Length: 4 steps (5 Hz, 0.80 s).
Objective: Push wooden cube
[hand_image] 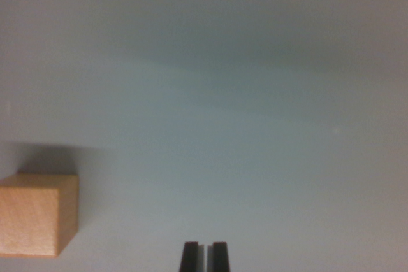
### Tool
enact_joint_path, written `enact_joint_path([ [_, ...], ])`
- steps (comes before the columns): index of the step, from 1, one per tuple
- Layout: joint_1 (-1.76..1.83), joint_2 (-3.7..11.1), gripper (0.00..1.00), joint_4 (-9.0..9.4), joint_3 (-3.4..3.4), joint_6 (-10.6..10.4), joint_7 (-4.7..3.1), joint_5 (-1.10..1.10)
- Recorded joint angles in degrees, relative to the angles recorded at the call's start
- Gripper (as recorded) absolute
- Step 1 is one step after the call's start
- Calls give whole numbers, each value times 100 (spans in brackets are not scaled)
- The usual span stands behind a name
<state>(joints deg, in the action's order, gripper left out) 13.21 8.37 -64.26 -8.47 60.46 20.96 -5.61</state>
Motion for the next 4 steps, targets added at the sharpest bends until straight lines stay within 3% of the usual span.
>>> enact_joint_path([
  [1, 0, 0, 0, 0, 0, 0, 0, 0],
  [2, 125, 79, 0, 211, -75, -263, 214, -28],
  [3, 125, 79, 0, 211, -75, -263, 214, -28],
  [4, 245, 156, 0, 414, -146, -517, 420, -54],
])
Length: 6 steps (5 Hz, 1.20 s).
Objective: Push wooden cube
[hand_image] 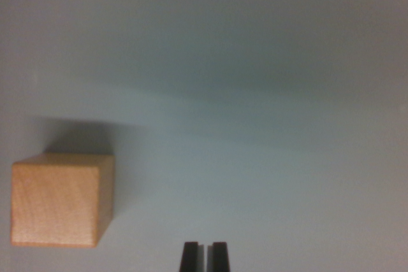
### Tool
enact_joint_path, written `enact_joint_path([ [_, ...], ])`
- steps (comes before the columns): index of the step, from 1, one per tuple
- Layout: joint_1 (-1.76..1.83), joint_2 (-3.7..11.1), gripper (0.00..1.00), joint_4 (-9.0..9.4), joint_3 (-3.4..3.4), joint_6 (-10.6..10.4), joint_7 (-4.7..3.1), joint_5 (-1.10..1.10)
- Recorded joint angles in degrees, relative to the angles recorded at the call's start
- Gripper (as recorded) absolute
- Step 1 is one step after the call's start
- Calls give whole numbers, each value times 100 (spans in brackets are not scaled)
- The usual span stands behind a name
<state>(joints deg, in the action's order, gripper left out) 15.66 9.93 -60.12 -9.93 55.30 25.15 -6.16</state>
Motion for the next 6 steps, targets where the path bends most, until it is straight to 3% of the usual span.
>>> enact_joint_path([
  [1, 0, 0, 0, 0, 0, 0, 0, 0],
  [2, 115, 73, 0, 194, -69, -242, 197, -25],
  [3, 115, 73, 0, 194, -69, -242, 197, -25],
  [4, 222, 141, 0, 375, -133, -468, 381, -49],
  [5, 222, 141, 0, 375, -133, -468, 381, -49],
  [6, 321, 204, 0, 542, -192, -676, 550, -71],
])
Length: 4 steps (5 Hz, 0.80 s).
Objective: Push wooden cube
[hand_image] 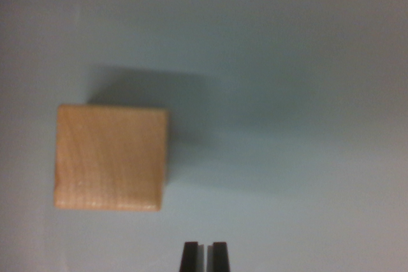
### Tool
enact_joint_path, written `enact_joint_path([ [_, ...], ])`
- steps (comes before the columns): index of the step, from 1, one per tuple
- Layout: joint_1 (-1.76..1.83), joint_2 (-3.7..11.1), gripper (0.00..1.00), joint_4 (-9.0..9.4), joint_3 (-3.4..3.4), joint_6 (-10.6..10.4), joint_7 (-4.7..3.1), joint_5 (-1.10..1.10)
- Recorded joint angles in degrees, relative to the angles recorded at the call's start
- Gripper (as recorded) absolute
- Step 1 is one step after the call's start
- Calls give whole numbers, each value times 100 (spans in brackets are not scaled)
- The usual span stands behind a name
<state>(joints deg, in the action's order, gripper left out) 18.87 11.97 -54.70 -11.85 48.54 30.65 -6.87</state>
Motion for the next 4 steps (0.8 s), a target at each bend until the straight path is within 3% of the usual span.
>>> enact_joint_path([
  [1, 0, 0, 0, 0, 0, 0, 0, 0],
  [2, 89, 56, 0, 150, -53, -187, 152, -20],
  [3, 89, 56, 0, 150, -53, -187, 152, -20],
  [4, 165, 105, 0, 279, -99, -349, 283, -37],
])
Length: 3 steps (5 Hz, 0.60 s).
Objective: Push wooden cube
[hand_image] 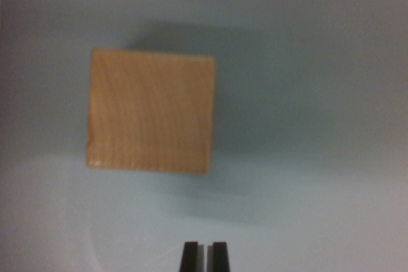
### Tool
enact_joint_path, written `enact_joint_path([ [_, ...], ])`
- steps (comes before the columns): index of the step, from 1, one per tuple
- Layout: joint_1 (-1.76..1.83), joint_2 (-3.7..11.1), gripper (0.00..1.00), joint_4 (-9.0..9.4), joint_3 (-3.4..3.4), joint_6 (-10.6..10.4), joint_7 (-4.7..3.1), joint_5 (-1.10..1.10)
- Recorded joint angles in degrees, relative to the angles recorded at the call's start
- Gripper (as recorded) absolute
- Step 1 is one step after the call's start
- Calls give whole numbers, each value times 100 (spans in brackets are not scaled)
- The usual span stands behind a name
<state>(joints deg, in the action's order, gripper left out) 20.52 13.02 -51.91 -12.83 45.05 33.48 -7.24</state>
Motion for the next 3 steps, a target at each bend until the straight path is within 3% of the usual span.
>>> enact_joint_path([
  [1, 0, 0, 0, 0, 0, 0, 0, 0],
  [2, 61, 39, 0, 103, -36, -128, 104, -14],
  [3, 61, 39, 0, 103, -36, -128, 104, -14],
])
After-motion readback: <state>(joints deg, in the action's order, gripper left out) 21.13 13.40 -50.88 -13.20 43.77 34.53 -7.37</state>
